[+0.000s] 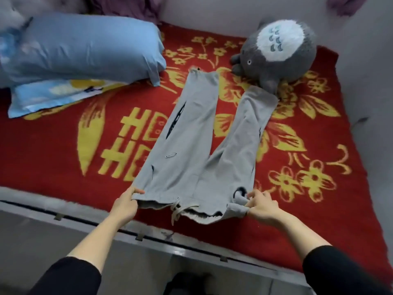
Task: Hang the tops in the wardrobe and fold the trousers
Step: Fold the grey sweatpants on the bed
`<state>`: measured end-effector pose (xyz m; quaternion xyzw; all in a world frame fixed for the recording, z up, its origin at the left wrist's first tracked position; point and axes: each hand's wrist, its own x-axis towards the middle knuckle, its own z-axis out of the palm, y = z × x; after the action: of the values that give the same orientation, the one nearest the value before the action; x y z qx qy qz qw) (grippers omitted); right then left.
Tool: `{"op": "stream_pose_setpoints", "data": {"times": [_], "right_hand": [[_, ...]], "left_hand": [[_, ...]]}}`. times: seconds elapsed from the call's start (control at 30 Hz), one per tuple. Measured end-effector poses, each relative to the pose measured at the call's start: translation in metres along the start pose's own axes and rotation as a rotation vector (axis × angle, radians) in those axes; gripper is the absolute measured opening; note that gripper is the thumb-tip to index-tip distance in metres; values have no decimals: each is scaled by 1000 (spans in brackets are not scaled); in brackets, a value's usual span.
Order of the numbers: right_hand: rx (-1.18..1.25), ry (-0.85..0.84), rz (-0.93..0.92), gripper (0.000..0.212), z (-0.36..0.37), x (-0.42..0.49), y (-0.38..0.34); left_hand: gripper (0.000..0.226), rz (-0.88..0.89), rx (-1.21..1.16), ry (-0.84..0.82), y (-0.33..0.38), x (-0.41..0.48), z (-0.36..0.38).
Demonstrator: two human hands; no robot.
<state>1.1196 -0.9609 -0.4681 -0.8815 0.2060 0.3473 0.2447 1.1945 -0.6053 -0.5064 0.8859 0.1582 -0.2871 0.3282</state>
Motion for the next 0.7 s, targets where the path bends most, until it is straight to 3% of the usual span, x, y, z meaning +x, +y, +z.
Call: {"op": "stream_pose_setpoints", "data": {"times": [0.07, 0.3, 0.4, 0.5, 0.57, 0.7], "right_hand": [[-49, -82, -36, 14, 31, 17, 6], [-130, -228, 7, 52, 103, 64, 18], [-75, -154, 57, 51, 115, 84, 36], [26, -54, 39, 30, 126, 108, 59], [59, 28, 46, 20, 131, 121, 68], [221, 209, 148, 32, 142, 142, 76]], "left_hand": [[48, -37, 33, 18, -28, 8, 12], [38, -176, 141, 89, -84, 48, 75], [28, -221, 107, 47, -83, 43, 121], [18, -290, 12, -81, -73, 31, 178], [31, -364, -125, -187, -69, 23, 221], [43, -449, -334, -236, -54, 1, 289]]}}
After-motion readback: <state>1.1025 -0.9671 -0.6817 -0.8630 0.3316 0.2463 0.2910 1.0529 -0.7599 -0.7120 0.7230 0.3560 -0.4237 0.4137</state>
